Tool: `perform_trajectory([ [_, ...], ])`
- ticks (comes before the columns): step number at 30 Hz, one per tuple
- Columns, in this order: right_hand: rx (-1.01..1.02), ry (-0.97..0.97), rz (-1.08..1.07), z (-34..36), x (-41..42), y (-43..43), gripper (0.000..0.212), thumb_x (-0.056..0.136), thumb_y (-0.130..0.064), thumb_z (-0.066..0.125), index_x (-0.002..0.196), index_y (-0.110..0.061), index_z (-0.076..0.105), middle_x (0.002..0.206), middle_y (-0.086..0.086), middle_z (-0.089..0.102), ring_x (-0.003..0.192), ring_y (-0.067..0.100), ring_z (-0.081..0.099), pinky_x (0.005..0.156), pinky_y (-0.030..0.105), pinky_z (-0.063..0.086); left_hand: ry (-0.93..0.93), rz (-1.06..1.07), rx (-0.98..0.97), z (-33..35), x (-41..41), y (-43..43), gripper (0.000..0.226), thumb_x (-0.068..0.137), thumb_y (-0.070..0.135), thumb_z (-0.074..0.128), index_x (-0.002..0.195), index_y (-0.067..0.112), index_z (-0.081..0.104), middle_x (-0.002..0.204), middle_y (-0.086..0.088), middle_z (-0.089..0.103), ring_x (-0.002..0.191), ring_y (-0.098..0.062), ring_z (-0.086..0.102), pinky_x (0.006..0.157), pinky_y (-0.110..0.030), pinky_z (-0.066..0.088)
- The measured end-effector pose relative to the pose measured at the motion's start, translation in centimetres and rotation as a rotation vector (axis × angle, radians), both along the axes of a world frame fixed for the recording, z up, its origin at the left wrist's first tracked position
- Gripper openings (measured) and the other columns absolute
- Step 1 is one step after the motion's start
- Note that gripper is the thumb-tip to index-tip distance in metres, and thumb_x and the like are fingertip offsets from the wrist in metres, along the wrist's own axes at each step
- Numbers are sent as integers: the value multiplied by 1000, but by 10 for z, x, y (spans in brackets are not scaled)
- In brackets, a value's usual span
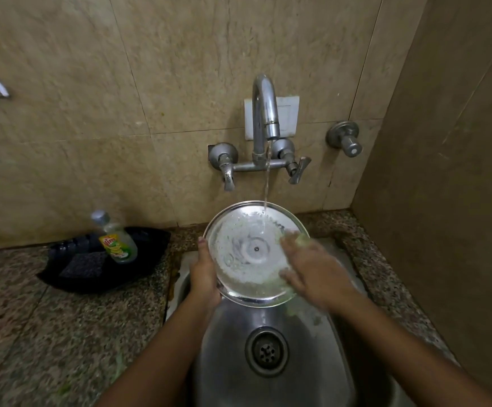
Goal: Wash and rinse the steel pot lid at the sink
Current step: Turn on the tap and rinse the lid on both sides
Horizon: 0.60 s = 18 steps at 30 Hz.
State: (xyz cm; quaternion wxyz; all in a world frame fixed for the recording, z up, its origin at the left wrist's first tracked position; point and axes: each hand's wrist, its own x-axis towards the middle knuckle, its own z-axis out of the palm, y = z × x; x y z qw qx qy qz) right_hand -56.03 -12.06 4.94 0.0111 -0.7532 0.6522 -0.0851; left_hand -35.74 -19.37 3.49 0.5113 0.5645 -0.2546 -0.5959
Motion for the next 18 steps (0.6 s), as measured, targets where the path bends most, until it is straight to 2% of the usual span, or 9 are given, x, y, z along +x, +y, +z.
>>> perform_trajectory([
  [2, -21, -7, -161, 0, -4, -27, 71, 98, -49, 30, 153, -13, 1, 162, 9, 1, 149, 23, 2, 117, 34, 1, 18, -45, 21, -3, -5, 7, 56, 91, 60, 41, 96, 13, 70, 94, -13, 74, 85, -30, 71, 82, -46, 57],
  [5, -79, -63, -159, 0, 26, -69, 69, 98, -44, 29, 152, -8, 5, 162, 11, 6, 149, 23, 3, 119, 39, 1, 61, -135, 48, -3, -18, 15, 59, 88, 64, 41, 100, 14, 71, 99, -14, 75, 93, -31, 71, 91, -48, 54],
  [8, -45, -109, 109, 3, 69, -66, 64, 99, -38, 27, 153, -13, 4, 162, 6, 3, 149, 18, -1, 121, 42, 4, 45, -131, 21, -1, -23, 13, 56, 90, 62, 41, 95, 16, 71, 96, -12, 76, 94, -28, 71, 87, -40, 54],
  [10, 7, -102, 329, 0, 75, -39, 60, 101, -37, 26, 153, -17, 4, 162, 1, 3, 149, 13, -1, 121, 35, 4, 79, -141, -1, -3, -18, 7, 64, 79, 72, 47, 97, 16, 72, 100, -11, 75, 98, -26, 71, 87, -36, 52],
  [12, 8, -64, 412, -9, 53, -12, 58, 101, -39, 25, 153, -23, 4, 161, -6, 2, 148, 8, -2, 119, 29, -1, 29, -107, -9, -2, -7, 3, 69, 74, 75, 49, 92, 13, 73, 92, -13, 75, 87, -28, 72, 83, -36, 54],
  [14, -40, -11, 306, -18, 21, 0, 59, 99, -42, 22, 153, -24, 6, 161, -6, 4, 149, 11, 2, 117, 29, -2, -77, -47, -42, 5, 0, 5, 53, 90, 59, 44, 79, 14, 69, 77, -7, 73, 72, -24, 69, 68, -32, 55],
  [15, -66, 0, 206, -21, 6, -2, 62, 97, -43, 22, 153, -22, 7, 162, -2, 6, 149, 15, 5, 117, 29, -1, -98, -43, -49, 5, 0, 6, 49, 94, 54, 42, 78, 15, 68, 78, -7, 73, 71, -23, 68, 67, -33, 55],
  [18, -84, -23, -104, -20, -5, -30, 67, 97, -45, 27, 153, -13, 7, 162, 5, 7, 149, 20, 6, 117, 31, 0, -104, -100, -20, 3, -8, 16, 51, 91, 58, 43, 85, 15, 71, 92, -11, 75, 88, -29, 70, 87, -46, 55],
])
